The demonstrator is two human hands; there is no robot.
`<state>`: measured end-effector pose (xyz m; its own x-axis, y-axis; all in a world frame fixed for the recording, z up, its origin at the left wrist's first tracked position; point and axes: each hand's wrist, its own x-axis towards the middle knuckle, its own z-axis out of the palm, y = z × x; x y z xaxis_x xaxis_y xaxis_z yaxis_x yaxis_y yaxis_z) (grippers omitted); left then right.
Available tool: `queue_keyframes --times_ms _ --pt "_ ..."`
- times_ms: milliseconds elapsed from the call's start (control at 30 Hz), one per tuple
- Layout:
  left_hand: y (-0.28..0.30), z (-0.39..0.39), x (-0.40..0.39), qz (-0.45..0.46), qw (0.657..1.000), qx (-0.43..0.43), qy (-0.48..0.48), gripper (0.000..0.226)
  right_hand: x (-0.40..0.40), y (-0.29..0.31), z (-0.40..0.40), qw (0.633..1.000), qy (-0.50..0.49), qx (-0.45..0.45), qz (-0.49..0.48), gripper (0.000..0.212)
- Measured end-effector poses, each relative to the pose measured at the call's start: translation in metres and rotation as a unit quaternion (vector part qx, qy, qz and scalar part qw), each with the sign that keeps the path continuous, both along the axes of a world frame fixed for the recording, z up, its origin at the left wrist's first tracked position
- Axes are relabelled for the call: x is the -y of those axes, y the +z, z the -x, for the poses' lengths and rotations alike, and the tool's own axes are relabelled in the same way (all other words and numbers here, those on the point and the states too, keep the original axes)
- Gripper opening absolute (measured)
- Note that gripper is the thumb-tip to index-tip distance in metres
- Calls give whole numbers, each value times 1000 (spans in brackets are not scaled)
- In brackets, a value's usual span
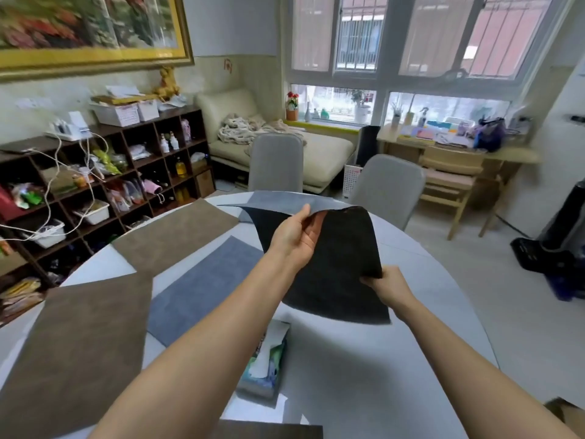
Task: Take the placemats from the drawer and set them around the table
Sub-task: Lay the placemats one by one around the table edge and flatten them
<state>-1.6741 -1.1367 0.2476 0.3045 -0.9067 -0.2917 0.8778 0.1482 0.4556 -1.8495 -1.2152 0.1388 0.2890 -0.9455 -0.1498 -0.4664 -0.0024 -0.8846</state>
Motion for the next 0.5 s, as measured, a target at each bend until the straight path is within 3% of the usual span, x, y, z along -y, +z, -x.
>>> queue_keyframes --times_ms 100,200,367,500 --pt "0 8 4 5 1000 2 3 17 -10 -5 30 998 -24 -52 22 21" --pt "-11 13 5 -47 998 46 -8 19 -23 -6 49 986 -62 -136 80 23" --pt "-43 8 -6 -155 979 119 -54 36 -31 -2 66 923 -144 -300 195 23" --pt "-65 11 -7 -227 956 180 -53 34 -23 -10 75 893 -166 -339 247 26"
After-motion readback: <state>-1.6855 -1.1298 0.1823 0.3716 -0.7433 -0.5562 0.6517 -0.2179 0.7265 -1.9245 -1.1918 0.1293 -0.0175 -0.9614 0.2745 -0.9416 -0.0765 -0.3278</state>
